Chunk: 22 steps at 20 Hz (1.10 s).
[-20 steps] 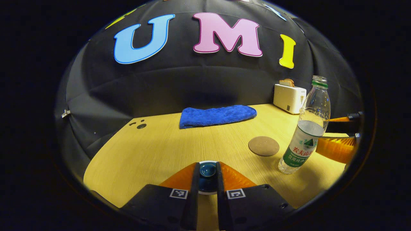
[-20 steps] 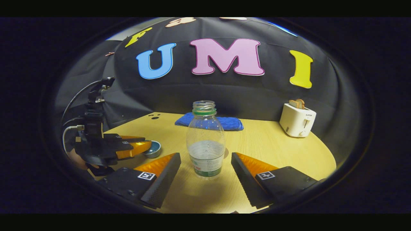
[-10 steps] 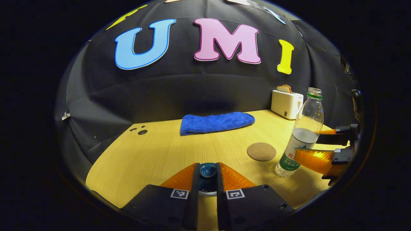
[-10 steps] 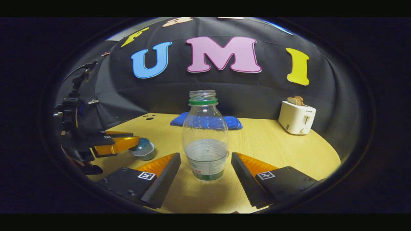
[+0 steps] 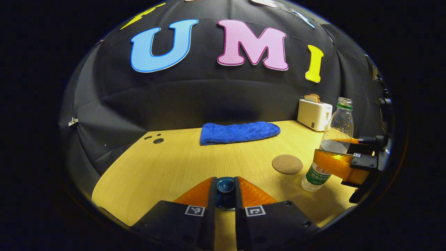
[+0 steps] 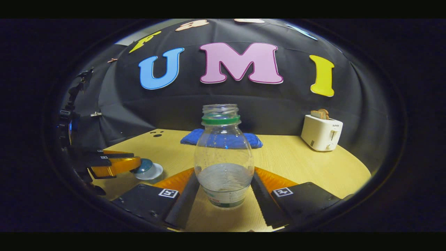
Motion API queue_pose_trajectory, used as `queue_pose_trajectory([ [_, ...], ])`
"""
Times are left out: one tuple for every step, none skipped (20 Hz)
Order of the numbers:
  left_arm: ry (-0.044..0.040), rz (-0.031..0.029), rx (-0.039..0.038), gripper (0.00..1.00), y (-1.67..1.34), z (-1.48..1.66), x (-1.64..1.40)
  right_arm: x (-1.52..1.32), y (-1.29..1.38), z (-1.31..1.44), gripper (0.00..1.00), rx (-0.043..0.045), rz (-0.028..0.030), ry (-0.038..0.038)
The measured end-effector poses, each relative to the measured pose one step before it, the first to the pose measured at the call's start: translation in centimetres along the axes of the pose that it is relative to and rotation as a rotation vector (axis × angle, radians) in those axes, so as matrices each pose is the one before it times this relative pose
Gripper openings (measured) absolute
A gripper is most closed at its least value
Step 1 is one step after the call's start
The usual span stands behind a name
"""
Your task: Open the teacup lid with one hand, grasp the water bottle and pour water into the teacup with the other hand; after pouring, place the water bottle on the coaster and then close the teacup lid.
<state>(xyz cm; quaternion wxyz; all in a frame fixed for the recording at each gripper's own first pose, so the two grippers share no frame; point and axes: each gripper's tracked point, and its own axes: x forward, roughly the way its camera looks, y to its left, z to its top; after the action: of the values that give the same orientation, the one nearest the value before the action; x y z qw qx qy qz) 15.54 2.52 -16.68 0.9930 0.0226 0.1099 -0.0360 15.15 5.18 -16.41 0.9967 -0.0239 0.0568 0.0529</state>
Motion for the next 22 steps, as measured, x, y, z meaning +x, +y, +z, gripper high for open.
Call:
queue_pose_trajectory([
  [0.00132,-0.00004,0.00103,0.28,0.079,-0.008,0.021,0.073,0.029,-0.044,0.82,-0.00689,-0.00436,-0.00304],
  [-0.00039,0.00033,0.00266,0.27,0.053,-0.05,-0.027,-0.073,-0.027,-0.161,0.82,-0.00991,-0.00689,0.00359],
  [-0.002,-0.00062,0.00228,0.28,0.031,0.088,0.028,0.099,0.069,-0.185,0.82,-0.00659,-0.00037,0.00356],
  [-0.00204,0.00011,0.00064,0.28,0.027,0.028,-0.025,0.025,0.069,0.031,0.81,-0.00439,0.00053,-0.00224],
  [-0.00171,-0.0014,-0.00025,0.27,0.015,0.092,-0.123,0.066,0.035,0.136,0.81,0.00013,0.00146,0.00142],
  [-0.00069,-0.00018,0.00062,0.28,-0.017,-0.067,-0.005,0.159,-0.091,-0.128,0.8,0.00014,-0.00176,0.00529],
  [-0.00095,0.00087,-0.00095,0.27,0.102,0.055,-0.08,-0.11,0.16,0.071,0.79,0.00011,-0.00206,0.00557],
  [-0.00067,0.00181,-0.00266,0.27,0.126,-0.05,-0.138,0.122,0.229,0.055,0.75,-0.00483,0.00857,0.00479],
  [-0.00005,0.00308,-0.00205,0.28,0.158,0.038,-0.227,-0.272,0.098,0.037,0.77,-0.00952,0.00247,0.00528],
  [0.00074,0.0042,-0.00081,0.27,0.205,-0.118,-0.266,0.333,0.051,0.135,0.76,-0.01315,0.00764,0.00032],
  [-0.00112,0.00436,0.00109,0.27,0.325,0.067,-0.341,-0.152,0.318,-0.044,0.75,-0.01758,0.00762,0.00526],
  [-0.00246,0.00471,0.00263,0.27,0.215,-0.017,-0.26,0.192,0.021,0.091,0.74,-0.02524,0.00529,0.00569],
  [-0.00374,0.00574,0.00403,0.28,0.276,0.075,-0.383,-0.963,0.418,0.52,0.74,-0.02285,0.01646,-0.00122],
  [-0.00407,0.00672,0.00216,0.27,0.432,0.07,-0.304,0.5,0.416,0.357,0.74,-0.02964,0.01137,-0.00675],
  [-0.00435,0.00588,-0.00144,0.27,0.355,0.1,-0.352,0.088,0.195,0.427,0.74,-0.03615,0.00928,-0.006],
  [-0.00398,0.00697,-0.00212,0.27,0.352,0.039,-0.312,-0.019,0.27,0.546,0.74,-0.03652,0.01022,-0.01216],
  [-0.00391,0.01024,-0.00122,0.28,0.404,-0.016,-0.346,0.14,0.539,0.519,0.74,-0.03912,0.01507,-0.01325],
  [-0.00397,0.01075,-0.00206,0.28,0.446,0.125,-0.327,0.206,0.474,0.433,0.7,-0.0381,0.01521,-0.00459],
  [-0.00363,0.00842,-0.00456,0.28,0.418,0.104,-0.305,0.301,0.201,0.194,0.73,-0.04255,0.0055,0.00013],
  [-0.00381,0.00772,-0.00803,0.28,0.423,0.076,-0.352,0.205,0.116,0.147,0.74,-0.04345,0.00735,0.00041],
  [-0.00408,0.00626,-0.00906,0.27,0.436,0.146,-0.354,0.236,-0.049,0.118,0.73,-0.04486,-0.00048,0.00285],
  [-0.00501,0.00579,-0.0081,0.27,0.422,0.059,-0.445,0.205,-0.067,0.048,0.73,-0.03939,-0.00163,0.00463],
])
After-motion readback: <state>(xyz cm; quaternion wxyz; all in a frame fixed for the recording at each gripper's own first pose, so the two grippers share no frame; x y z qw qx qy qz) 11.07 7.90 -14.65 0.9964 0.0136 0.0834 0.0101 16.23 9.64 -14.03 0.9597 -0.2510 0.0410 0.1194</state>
